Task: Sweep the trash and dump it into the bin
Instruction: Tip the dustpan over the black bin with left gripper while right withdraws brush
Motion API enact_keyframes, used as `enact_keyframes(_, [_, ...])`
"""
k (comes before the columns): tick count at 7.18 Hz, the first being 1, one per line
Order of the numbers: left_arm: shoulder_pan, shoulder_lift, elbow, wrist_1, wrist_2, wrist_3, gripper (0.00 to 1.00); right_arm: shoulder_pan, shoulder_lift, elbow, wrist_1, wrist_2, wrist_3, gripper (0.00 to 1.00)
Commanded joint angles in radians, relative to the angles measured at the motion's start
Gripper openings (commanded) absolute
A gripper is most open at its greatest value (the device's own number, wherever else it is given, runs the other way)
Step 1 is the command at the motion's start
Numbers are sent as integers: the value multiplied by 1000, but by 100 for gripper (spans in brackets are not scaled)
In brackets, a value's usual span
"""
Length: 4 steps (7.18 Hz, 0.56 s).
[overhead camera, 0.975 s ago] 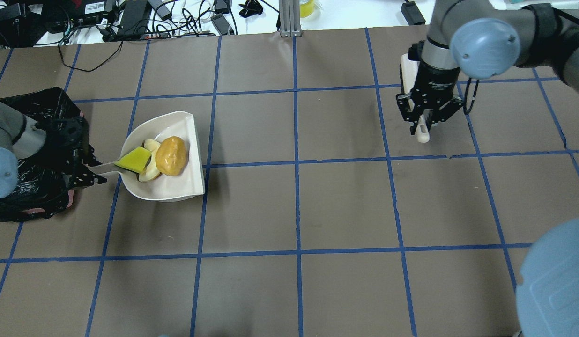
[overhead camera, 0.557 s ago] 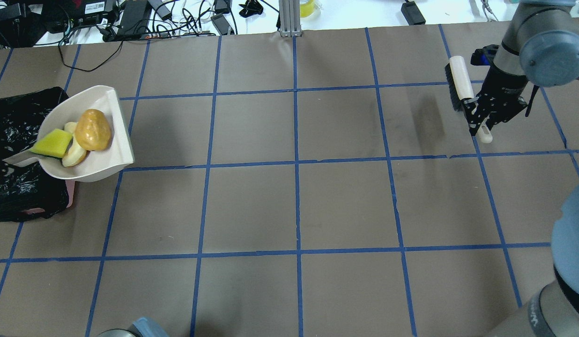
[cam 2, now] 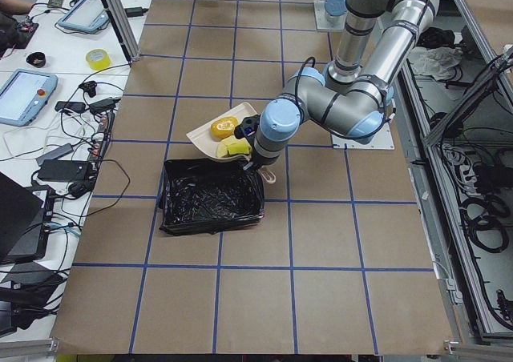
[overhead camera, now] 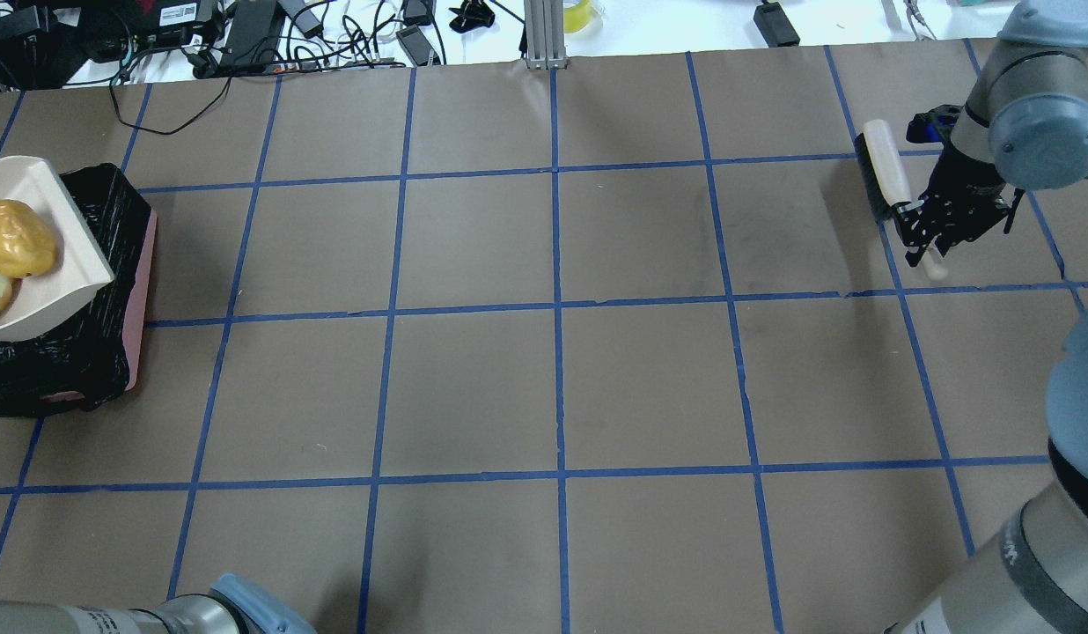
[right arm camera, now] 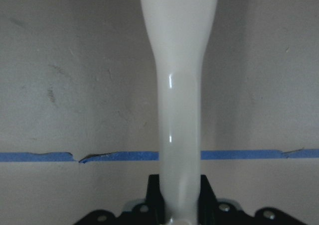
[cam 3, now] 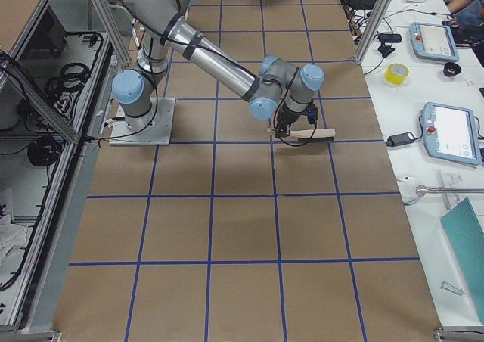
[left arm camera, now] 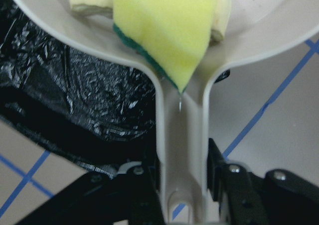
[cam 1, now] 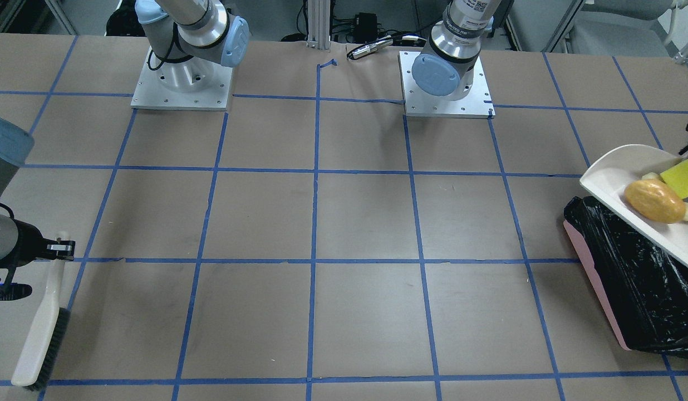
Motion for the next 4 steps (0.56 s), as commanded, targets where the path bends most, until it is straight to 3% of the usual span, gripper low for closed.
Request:
enact_keyframes(1, [21, -55, 118, 3, 148, -16, 0, -1, 5, 3, -13, -2, 3, 0])
enact_keyframes(2, [19, -78, 158, 39, 164, -7, 0, -1, 10, 5, -9, 2, 5, 0])
enact_keyframes(3, [5, -108, 187, 79, 275, 7, 0, 1, 8, 5, -4, 4, 5, 0])
enact_keyframes(4, [-28, -139, 212, 118, 320, 35, 0, 5, 5, 5, 8, 6, 25, 0])
